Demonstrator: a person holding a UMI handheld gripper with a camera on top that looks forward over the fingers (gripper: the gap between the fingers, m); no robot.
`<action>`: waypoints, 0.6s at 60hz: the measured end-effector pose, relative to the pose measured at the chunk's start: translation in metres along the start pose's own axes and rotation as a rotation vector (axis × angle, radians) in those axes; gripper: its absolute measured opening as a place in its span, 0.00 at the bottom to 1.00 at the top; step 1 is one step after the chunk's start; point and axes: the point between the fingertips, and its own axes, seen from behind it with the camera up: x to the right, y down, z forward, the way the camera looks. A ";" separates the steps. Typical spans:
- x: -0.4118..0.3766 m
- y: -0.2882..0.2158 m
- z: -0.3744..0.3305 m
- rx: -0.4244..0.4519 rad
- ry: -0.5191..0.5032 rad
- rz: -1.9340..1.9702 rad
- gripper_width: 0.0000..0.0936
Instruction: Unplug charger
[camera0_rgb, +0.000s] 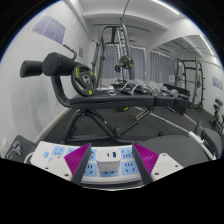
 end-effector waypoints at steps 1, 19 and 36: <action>0.000 -0.001 -0.002 0.002 -0.003 0.000 0.91; 0.013 -0.101 -0.033 0.253 -0.005 0.023 0.23; 0.117 -0.151 -0.052 0.163 0.073 0.040 0.24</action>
